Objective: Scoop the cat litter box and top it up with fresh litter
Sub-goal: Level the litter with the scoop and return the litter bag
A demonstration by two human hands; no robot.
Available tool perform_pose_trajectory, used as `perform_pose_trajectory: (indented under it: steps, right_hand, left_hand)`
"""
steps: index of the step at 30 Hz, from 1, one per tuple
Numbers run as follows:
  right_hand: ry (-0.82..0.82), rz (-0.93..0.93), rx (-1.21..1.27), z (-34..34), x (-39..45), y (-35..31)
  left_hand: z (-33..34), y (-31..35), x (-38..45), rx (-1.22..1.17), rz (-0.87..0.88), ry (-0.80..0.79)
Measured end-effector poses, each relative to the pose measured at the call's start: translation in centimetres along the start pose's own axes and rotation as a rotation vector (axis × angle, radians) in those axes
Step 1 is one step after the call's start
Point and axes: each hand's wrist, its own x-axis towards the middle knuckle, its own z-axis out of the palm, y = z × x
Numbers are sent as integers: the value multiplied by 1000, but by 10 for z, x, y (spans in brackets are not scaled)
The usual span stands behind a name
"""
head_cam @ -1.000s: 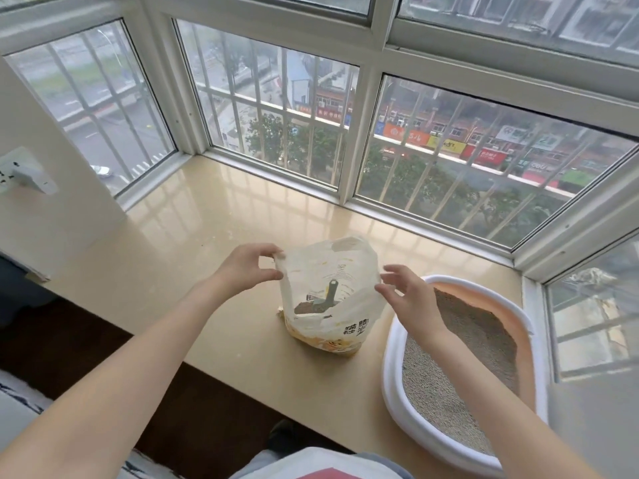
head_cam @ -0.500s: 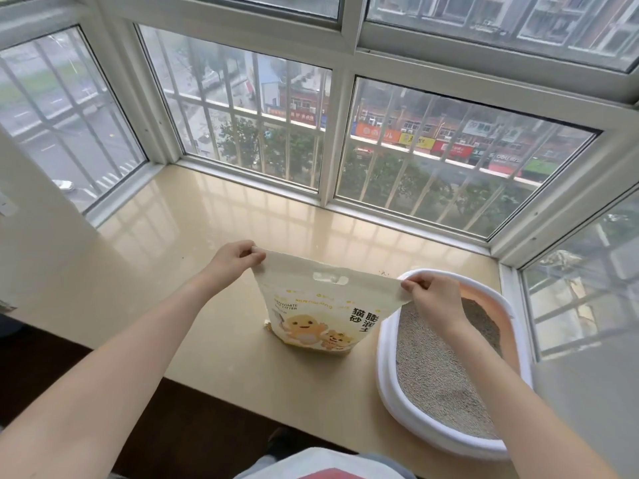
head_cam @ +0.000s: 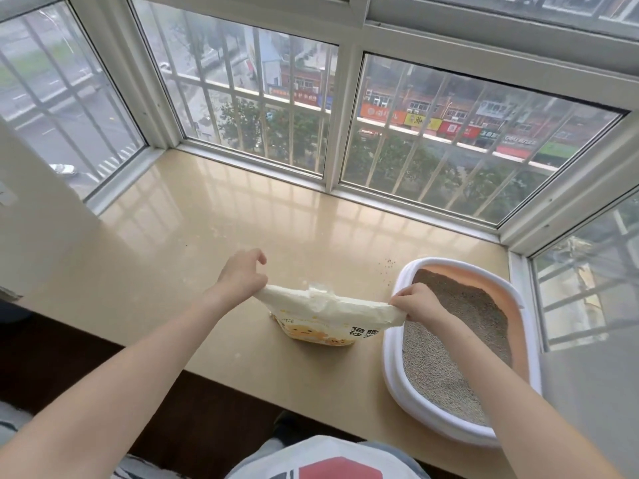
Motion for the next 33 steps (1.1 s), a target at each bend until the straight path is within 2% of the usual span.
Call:
perform_pose_trajectory:
  steps: [3, 4, 5, 7, 9, 11, 12, 15, 17, 20, 22, 28, 33]
  right_hand:
    - [30, -6, -61, 4, 3, 1]
    - [36, -4, -54, 4, 4, 1]
    - [42, 1, -41, 4, 5, 1]
    - [56, -2, -47, 5, 4, -1]
    - [67, -38, -159, 6, 2, -4]
    - [102, -145, -340, 9, 2, -6]
    - [163, -253, -445, 12, 1, -8]
    - [357, -767, -699, 33, -10, -13]
    - [300, -928, -806, 54, -21, -13]
    - [37, -789, -988, 76, -24, -13]
    - [-42, -682, -1031, 84, -16, -12]
    - [-60, -468, -1007, 102, 7, -2]
    - [-47, -471, -957, 113, 21, 16]
  left_hand:
    - [7, 13, -10, 230, 578, 170]
    - [10, 19, -15, 285, 719, 173]
    - [13, 25, -20, 363, 802, 133]
    - [26, 29, -28, 581, 858, 35]
    - [39, 26, -29, 765, 823, -56]
    - [50, 24, -29, 828, 775, -69]
    - [54, 24, -29, 837, 757, -60]
    - [65, 23, -27, 881, 761, -17]
    - [68, 21, -24, 914, 790, 11]
    - [71, 22, -19, 846, 792, -51]
    - [71, 22, -14, 819, 771, -123]
    - [73, 15, -5, 603, 672, -243]
    - [78, 6, 6, 710, 577, -349]
